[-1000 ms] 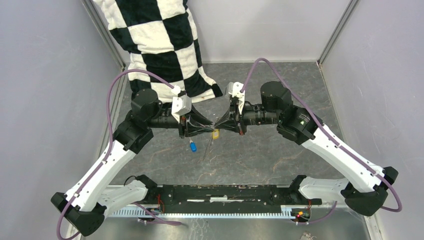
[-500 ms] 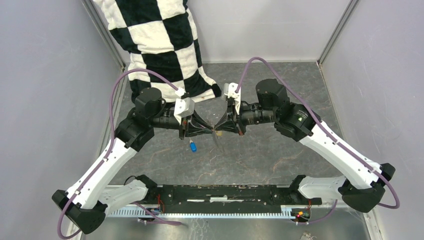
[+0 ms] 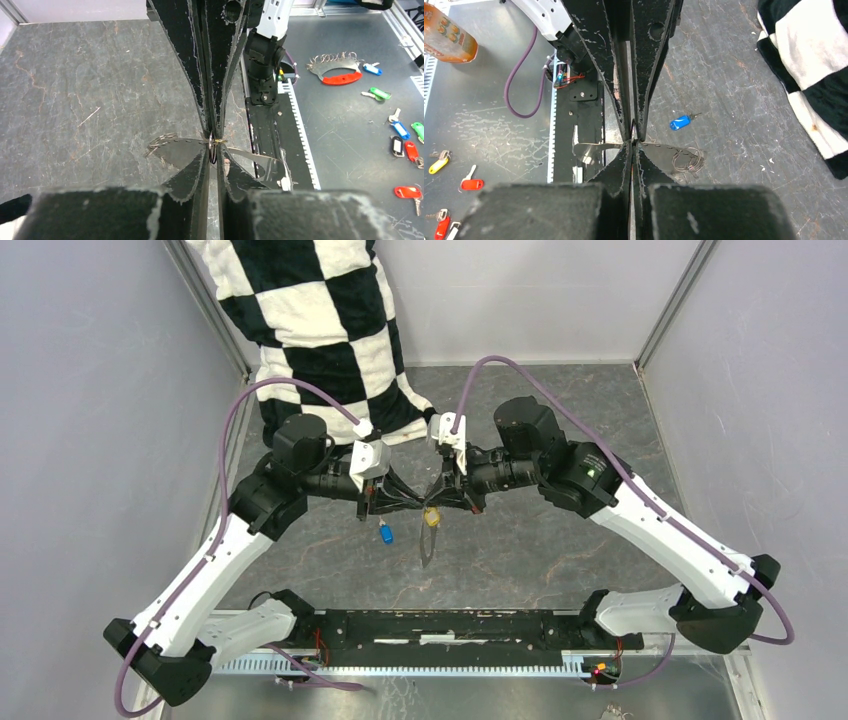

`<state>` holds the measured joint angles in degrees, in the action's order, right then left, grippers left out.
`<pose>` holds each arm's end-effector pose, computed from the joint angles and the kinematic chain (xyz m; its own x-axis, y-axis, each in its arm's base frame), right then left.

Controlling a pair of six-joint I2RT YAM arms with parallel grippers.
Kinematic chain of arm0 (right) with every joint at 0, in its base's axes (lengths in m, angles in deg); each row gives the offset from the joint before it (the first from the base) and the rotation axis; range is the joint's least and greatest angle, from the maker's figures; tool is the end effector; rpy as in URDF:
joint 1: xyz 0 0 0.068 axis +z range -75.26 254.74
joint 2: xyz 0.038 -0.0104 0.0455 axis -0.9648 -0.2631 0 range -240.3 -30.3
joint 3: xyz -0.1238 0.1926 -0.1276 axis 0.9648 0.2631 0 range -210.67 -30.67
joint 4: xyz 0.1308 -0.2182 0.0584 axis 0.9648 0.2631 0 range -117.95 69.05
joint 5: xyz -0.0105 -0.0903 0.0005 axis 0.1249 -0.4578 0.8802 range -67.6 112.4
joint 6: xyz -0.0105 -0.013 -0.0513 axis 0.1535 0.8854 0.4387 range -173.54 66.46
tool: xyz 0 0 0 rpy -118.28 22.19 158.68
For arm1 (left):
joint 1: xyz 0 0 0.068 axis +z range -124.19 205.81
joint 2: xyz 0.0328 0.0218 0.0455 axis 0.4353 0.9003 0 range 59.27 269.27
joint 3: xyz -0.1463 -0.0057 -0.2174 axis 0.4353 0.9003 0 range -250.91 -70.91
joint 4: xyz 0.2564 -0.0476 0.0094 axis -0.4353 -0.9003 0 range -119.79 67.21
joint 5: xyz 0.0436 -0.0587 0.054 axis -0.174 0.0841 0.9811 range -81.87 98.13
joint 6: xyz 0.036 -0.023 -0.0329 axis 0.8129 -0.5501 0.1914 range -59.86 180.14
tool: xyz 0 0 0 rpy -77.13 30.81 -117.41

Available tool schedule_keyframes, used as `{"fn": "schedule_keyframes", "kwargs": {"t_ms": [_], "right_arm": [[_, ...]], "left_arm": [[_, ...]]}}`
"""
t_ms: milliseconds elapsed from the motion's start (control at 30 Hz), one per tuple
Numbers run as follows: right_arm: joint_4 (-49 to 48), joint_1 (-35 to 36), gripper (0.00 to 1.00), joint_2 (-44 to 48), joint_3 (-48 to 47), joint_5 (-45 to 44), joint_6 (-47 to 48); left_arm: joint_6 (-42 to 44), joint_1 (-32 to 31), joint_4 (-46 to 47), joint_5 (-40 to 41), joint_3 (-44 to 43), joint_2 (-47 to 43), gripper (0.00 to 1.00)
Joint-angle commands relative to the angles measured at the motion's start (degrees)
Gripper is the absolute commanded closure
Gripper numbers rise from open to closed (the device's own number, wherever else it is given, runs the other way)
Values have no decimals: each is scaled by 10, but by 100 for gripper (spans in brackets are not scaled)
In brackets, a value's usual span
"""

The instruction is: Put the keys on the keyring

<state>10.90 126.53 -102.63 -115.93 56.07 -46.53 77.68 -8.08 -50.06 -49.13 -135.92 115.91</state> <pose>0.1461 0.2176 0.4223 -0.1511 -0.3560 -0.9222 -0.9881 0.0803 0.1309 0.1513 -0.1377 0.3894 0.0335 0.1738 -0.9842 0.9985 -0.0492 0.0252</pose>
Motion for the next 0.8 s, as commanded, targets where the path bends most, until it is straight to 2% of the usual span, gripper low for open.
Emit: {"fn": "schedule_keyframes", "kwargs": {"t_ms": [0,133,267,333,533,667,767], "right_arm": [[18,12,99,-9,-42,-21,20],[22,17,99,-10,-46,-26,22],[21,17,99,-6,-50,-47,19],[4,16,89,3,-46,-57,10],[-111,10,59,98,45,-113,-36],[-201,1,48,164,135,-94,-76],[-240,-2,44,187,184,-79,-109]], "left_arm": [[57,-2,-22,-15,-28,0,88],[93,-3,-54,-25,-32,-1,98],[121,-2,-78,-33,-30,-3,98],[119,-2,-76,-36,-28,-4,98],[-62,-2,65,-9,5,-20,98],[-170,-1,187,9,33,-37,98],[-220,-1,238,6,39,-42,98]]}}
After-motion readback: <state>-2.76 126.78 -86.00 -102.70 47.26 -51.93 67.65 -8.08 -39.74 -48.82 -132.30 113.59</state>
